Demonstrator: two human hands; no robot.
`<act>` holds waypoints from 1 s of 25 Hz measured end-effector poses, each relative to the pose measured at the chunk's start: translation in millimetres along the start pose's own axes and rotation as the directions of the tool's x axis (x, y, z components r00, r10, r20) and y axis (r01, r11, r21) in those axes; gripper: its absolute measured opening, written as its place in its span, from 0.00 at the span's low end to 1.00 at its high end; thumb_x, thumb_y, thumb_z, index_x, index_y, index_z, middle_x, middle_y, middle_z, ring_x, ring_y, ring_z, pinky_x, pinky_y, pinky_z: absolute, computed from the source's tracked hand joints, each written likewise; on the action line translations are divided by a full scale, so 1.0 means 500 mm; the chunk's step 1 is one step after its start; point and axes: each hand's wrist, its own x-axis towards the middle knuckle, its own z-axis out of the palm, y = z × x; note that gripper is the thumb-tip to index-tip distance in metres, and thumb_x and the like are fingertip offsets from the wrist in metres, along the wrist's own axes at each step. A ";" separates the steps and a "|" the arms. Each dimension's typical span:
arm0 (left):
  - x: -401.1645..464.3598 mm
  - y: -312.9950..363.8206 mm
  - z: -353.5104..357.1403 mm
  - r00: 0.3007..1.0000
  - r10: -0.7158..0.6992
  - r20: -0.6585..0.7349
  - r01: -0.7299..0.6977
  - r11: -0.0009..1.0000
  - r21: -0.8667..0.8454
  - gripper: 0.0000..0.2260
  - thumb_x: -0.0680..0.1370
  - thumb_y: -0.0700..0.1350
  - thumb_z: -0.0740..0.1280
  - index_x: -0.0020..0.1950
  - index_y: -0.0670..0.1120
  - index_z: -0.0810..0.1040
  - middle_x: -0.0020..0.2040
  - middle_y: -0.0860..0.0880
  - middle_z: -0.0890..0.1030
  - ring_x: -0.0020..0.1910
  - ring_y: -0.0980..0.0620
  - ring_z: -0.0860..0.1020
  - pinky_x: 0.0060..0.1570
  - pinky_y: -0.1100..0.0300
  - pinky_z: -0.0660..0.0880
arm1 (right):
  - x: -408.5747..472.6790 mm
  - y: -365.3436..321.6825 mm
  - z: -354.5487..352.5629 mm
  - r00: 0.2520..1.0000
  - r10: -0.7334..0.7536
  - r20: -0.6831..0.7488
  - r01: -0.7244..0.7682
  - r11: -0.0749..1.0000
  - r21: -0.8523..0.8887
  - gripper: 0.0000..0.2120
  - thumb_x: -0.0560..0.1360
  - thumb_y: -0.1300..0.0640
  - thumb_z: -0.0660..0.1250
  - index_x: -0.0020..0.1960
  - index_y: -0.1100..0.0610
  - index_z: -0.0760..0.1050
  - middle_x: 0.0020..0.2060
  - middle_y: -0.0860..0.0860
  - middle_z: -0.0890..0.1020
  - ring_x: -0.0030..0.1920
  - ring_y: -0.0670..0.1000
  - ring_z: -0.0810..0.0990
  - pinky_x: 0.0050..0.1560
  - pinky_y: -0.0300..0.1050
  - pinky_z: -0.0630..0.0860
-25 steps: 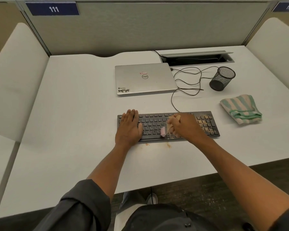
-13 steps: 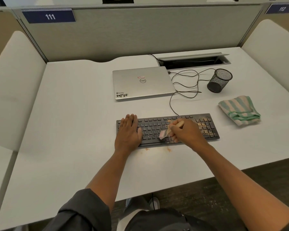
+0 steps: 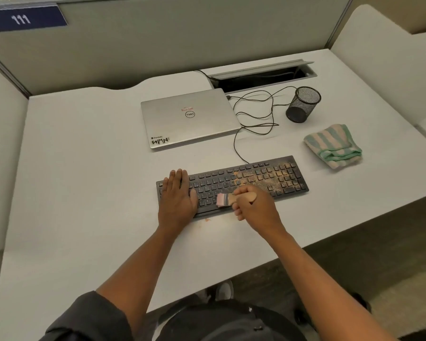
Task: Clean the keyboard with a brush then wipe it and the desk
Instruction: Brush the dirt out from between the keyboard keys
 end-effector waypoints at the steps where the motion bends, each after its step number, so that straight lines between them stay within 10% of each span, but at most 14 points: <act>1: 0.001 0.002 0.001 1.000 0.001 0.001 -0.001 1.000 0.002 0.34 0.79 0.56 0.43 0.81 0.39 0.58 0.81 0.40 0.61 0.81 0.43 0.54 0.81 0.49 0.45 | -0.001 0.007 0.000 0.999 -0.007 -0.044 0.006 1.000 -0.030 0.10 0.77 0.64 0.63 0.47 0.51 0.80 0.37 0.53 0.85 0.36 0.53 0.83 0.38 0.55 0.82; 5: 0.003 0.013 -0.003 1.000 -0.021 0.017 0.021 1.000 -0.005 0.34 0.79 0.55 0.44 0.82 0.38 0.56 0.81 0.39 0.59 0.82 0.41 0.53 0.81 0.48 0.44 | 0.004 0.022 -0.019 0.961 -0.081 -0.264 0.040 0.986 -0.160 0.09 0.77 0.63 0.63 0.48 0.52 0.79 0.40 0.50 0.84 0.39 0.53 0.83 0.36 0.55 0.83; 18: 0.022 0.062 0.017 0.995 0.092 0.026 -0.092 0.996 0.009 0.32 0.81 0.54 0.42 0.82 0.39 0.56 0.81 0.39 0.58 0.82 0.42 0.52 0.80 0.47 0.43 | 0.015 0.007 0.040 0.950 0.171 -0.262 -0.066 0.929 0.365 0.05 0.80 0.62 0.64 0.51 0.59 0.80 0.38 0.58 0.85 0.33 0.51 0.83 0.37 0.43 0.82; 25: 0.021 0.062 0.015 0.995 0.092 0.038 -0.093 0.996 0.011 0.32 0.81 0.54 0.42 0.82 0.39 0.55 0.82 0.40 0.58 0.82 0.42 0.52 0.80 0.47 0.42 | 0.046 0.020 0.025 0.938 -0.131 -0.321 0.098 0.988 -0.116 0.05 0.80 0.55 0.68 0.50 0.55 0.80 0.39 0.51 0.85 0.38 0.50 0.85 0.39 0.50 0.85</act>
